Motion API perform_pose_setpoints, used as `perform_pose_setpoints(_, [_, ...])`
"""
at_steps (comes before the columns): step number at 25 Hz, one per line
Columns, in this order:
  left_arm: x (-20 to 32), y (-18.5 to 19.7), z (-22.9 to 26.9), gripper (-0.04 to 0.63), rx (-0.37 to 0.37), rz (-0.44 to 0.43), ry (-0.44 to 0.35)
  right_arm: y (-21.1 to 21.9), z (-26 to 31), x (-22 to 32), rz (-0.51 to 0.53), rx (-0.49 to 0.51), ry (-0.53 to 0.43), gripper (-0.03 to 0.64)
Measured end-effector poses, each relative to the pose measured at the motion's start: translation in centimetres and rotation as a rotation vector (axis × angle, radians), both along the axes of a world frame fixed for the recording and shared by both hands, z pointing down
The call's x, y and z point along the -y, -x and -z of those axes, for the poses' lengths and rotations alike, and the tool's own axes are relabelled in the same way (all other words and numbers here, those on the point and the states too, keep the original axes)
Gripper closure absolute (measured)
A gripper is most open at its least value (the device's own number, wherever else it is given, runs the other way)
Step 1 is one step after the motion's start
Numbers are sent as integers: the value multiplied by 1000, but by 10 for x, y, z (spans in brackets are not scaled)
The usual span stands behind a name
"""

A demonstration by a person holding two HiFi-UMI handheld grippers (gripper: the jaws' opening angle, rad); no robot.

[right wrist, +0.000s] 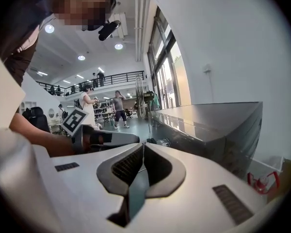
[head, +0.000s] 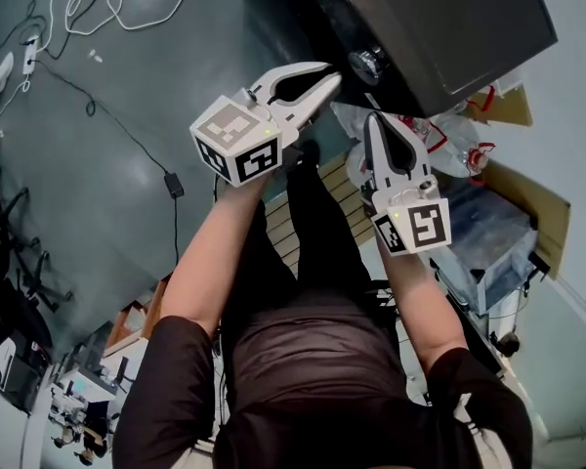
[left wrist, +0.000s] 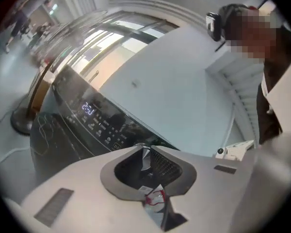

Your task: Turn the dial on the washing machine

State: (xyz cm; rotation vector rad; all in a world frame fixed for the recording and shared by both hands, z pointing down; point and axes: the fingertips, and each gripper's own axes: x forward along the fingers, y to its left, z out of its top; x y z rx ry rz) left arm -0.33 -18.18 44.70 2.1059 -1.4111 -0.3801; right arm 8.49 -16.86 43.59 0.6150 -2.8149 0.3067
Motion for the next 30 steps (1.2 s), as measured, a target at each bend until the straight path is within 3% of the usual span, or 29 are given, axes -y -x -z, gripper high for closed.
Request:
perform_pose_setpoints(3, [-13,0,7,536,202,8,-40,8,-1,-3,-45,4,-12,594])
perform_pose_setpoints(6, [-28,11,16,558,399,78,-87,17,-6,-8,-81,5,-13,594])
perform_pose_setpoints(10, [-56,24,11,569,498,115,-43,23,-12,-22,-113,-10,-21,594])
perform_pose_setpoints(20, [-118,54,50,580,509,109,-51,26,24,-74,-210,-47,-82,594])
perform_pose_setpoints(27, [-150,38,101,580,484,56,-52,-10,83,-108,-269,-36,-76,594])
perform_pose_setpoints(30, [-154,30,129,580,466,47,-96,-32,114,-116,-301,-23,-84,595])
